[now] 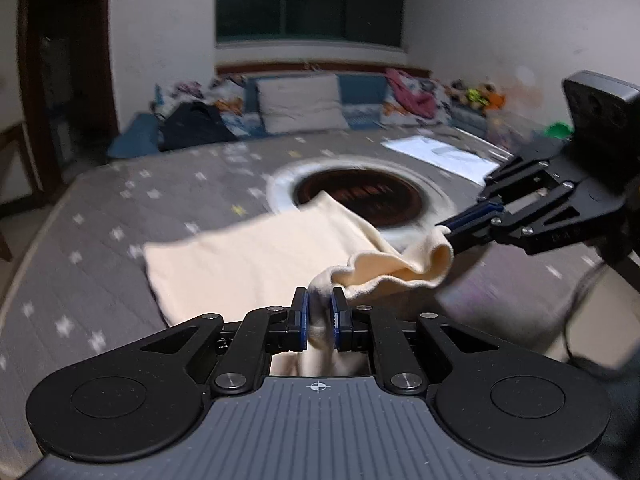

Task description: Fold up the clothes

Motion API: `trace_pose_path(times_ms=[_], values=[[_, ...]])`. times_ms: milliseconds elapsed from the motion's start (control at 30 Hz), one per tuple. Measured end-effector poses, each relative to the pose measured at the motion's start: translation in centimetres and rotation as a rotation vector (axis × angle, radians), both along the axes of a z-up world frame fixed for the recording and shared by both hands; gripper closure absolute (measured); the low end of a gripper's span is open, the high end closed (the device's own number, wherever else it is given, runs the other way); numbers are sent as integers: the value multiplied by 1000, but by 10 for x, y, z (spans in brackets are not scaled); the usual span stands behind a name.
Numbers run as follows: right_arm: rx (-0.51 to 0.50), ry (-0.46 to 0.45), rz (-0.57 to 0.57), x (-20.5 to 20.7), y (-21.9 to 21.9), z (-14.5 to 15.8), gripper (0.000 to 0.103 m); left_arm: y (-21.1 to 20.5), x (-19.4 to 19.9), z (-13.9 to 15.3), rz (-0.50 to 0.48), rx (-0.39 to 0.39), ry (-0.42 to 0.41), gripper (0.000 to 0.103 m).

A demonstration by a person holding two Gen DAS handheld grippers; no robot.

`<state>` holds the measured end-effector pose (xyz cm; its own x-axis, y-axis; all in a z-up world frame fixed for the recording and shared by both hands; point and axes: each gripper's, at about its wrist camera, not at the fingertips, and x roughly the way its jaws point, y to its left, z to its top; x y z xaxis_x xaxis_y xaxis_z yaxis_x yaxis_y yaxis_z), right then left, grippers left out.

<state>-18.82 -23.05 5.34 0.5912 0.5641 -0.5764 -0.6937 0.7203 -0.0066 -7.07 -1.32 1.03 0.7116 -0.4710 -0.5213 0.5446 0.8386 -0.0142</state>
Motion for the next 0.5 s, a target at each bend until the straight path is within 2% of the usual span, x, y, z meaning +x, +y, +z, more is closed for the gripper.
trace_pose_path(times_ms=[67,200,300,367,500], values=[[14,-18,-32,26,1,3,94,0,16,4,25,-20,-4,92],[50,-41,-117,83,0,3,94,-1,78,12,107,-83,-1,92],[59,-50,-177,116,0,-3,94,-1,116,8,159,-94,11,92],[61,-37,-225,146,2,-13,94,-3,138,0,182,-95,42,92],[45,5,-288,179,6,-40,94,-8,175,-18,224,-99,102,92]])
